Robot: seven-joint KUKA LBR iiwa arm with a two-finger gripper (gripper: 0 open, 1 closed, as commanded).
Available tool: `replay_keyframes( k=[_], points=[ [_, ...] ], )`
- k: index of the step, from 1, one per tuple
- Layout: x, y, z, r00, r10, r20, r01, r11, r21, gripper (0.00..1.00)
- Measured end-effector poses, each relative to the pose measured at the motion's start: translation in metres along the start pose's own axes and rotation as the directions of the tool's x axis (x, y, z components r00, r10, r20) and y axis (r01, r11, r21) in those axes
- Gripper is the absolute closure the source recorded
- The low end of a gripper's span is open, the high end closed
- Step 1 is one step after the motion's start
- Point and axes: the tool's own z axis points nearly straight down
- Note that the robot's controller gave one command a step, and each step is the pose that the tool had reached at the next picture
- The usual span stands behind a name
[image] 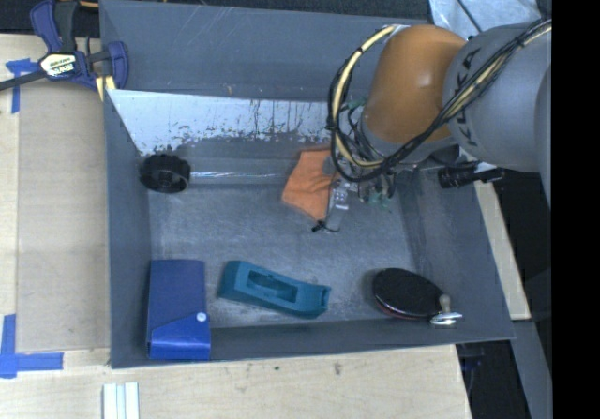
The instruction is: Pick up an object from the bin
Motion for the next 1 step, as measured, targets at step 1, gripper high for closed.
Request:
replay_keyframes(
  k=[1],
  points=[
    [0.0103,-0.0047,0.0522,0.994,0.109,-0.003,-0.109,0.994,0.001,0.0]
  ],
)
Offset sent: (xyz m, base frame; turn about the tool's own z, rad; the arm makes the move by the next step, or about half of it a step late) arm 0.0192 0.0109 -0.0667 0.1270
